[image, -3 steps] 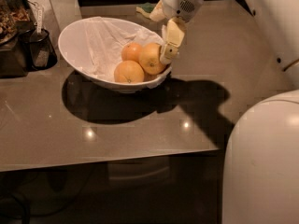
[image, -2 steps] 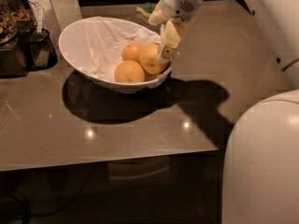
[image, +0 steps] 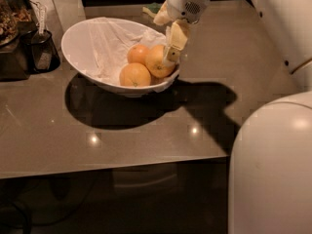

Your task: Pick orange from white bowl

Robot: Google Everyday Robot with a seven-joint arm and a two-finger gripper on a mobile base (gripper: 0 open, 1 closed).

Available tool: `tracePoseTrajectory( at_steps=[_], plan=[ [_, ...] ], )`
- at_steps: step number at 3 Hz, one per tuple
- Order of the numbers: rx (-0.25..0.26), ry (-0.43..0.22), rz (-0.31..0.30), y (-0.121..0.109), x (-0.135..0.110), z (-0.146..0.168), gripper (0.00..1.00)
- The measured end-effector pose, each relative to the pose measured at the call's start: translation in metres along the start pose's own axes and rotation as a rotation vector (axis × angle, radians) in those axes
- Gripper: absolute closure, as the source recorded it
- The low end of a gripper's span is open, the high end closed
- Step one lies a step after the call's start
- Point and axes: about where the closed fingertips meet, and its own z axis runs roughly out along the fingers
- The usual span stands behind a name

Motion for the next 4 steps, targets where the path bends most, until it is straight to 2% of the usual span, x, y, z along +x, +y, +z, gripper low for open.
tracePoseTrajectory(
  at_steps=[2,4],
  plan=[
    [-0.044,0.01,0.015,-0.009,0.007,0.024,0.11],
    [-0.079,0.005,0.059,-0.005,0.022,0.034,0.18]
  ],
)
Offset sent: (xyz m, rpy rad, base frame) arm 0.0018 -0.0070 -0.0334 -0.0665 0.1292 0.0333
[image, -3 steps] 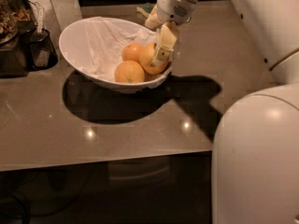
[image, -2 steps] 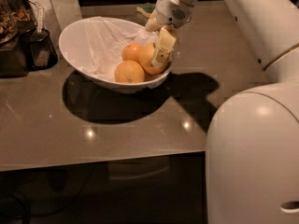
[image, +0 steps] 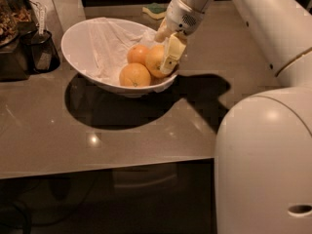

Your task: Pick orange from white bowl

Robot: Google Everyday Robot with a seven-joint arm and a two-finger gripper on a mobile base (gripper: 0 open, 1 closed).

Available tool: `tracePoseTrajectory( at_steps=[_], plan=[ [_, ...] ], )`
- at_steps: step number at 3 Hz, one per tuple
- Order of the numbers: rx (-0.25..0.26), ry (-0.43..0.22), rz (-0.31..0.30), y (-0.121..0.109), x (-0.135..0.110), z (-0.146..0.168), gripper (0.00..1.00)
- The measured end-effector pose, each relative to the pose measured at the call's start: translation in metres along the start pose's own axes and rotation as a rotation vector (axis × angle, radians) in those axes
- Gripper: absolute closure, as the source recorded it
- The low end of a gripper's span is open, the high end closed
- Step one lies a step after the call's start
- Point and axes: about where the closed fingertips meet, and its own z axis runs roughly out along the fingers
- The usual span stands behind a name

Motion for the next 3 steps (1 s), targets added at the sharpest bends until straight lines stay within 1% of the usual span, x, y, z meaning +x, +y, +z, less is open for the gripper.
tracePoseTrajectory(
  at_steps=[2,3],
  plan=[
    [-0.03,-0.003,0.037,0.0018,0.0134,0.0083,0.19],
    [-0.04,-0.004,0.048,0.0011,0.0169,0.0114,0.28]
  ],
)
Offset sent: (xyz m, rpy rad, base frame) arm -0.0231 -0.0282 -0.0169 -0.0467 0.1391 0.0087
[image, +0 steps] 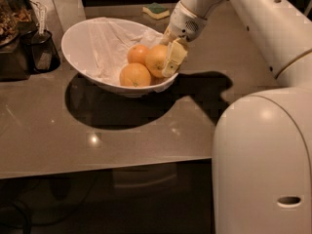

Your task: Pick orange from white bowl

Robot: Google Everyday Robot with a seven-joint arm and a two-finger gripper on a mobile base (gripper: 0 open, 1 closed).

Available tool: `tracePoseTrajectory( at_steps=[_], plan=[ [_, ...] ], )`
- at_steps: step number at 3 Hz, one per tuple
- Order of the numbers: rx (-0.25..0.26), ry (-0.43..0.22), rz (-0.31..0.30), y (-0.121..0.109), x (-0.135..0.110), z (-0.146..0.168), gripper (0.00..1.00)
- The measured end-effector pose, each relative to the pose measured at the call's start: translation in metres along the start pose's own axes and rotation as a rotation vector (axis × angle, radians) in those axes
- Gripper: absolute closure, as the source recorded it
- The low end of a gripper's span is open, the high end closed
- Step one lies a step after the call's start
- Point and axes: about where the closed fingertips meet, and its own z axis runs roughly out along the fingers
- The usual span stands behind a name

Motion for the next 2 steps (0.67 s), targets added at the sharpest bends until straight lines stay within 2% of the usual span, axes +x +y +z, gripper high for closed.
tracePoseTrajectory(
  at_steps=[1,2],
  plan=[
    [-0.007,0.0,0.006,-0.0018,0.002,0.0029,0.47],
    [-0.008,-0.001,0.006,-0.0021,0.0021,0.0033,0.7]
  ],
)
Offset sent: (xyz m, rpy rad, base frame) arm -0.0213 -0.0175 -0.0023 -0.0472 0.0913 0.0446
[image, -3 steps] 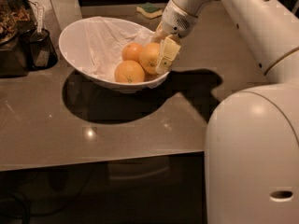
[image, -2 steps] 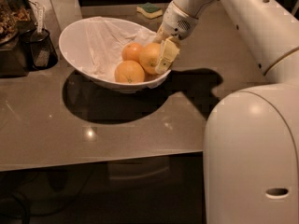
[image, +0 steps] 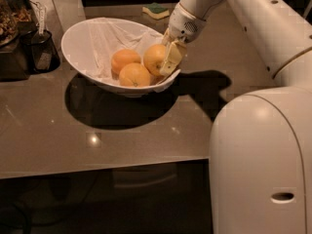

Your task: Pick orange from white bowl

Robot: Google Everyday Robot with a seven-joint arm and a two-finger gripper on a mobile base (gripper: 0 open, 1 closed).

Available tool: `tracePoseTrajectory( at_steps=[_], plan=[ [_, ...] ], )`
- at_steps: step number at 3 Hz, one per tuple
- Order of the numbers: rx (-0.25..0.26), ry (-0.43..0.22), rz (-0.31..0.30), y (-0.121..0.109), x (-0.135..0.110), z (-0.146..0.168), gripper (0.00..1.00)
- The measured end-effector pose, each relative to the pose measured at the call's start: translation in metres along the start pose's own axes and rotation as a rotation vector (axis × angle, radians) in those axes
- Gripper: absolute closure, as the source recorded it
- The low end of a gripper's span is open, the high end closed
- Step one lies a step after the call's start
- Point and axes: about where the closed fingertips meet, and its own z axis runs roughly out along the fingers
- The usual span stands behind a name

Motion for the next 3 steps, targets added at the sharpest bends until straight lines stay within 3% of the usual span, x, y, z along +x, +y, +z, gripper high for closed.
tracePoseTrajectory(
  at_steps=[1,2,3],
  plan=[
    [0.01,-0.017,-0.02,0.001,-0.004,-0.005,0.93],
    [0.039,-0.052,-0.063,0.007,-0.015,-0.021,1.0],
    [0.079,-0.113,-0.129,0.019,-0.029,-0.047,1.0]
  ],
)
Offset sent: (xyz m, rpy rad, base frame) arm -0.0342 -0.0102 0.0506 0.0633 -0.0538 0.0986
